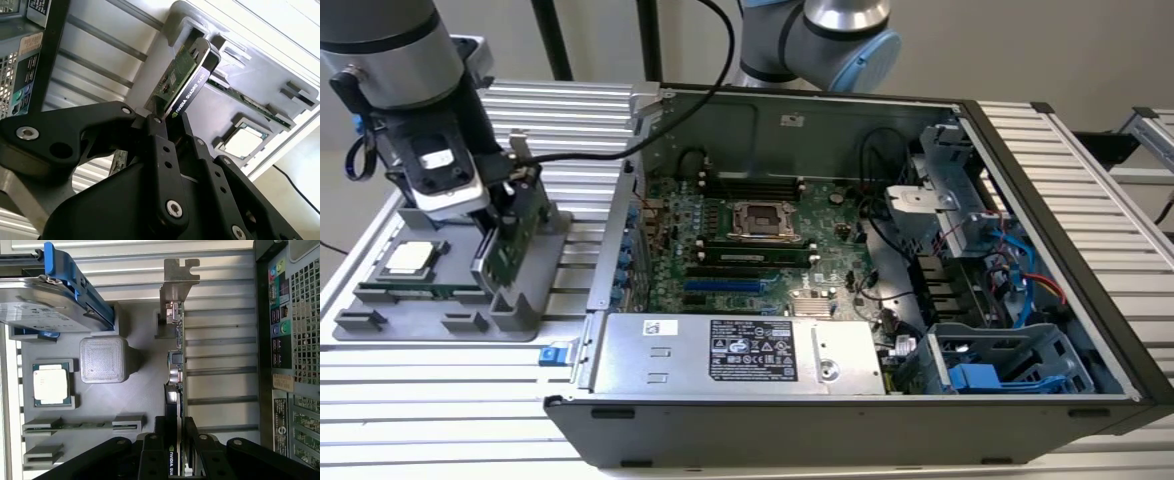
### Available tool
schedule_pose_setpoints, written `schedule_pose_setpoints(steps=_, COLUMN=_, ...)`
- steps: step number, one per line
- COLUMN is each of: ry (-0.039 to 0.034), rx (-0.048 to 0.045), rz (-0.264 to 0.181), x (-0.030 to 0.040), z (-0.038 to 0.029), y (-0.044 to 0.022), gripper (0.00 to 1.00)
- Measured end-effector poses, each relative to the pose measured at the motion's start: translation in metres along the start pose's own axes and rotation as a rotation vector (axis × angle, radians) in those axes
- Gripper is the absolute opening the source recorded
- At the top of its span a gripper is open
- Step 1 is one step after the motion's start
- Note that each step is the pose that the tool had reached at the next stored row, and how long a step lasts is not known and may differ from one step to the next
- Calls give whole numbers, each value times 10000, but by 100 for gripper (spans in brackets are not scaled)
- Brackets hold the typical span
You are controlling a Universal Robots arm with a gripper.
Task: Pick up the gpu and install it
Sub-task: 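Pick up the gpu and move the gpu toward the slot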
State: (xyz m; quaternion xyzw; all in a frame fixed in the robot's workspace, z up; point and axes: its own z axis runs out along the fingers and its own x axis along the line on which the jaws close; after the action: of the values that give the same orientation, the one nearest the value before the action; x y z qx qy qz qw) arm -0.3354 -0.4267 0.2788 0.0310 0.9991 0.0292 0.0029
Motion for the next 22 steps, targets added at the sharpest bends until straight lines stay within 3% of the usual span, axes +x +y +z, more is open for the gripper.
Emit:
schedule_pose_setpoints(steps=14, ry=-3, rx=0, rz=0, x=0, z=-38, y=2, gripper=0)
schedule_pose_setpoints(steps=22, ry=-3, rx=0, rz=0, x=0, z=-112, y=7, gripper=0)
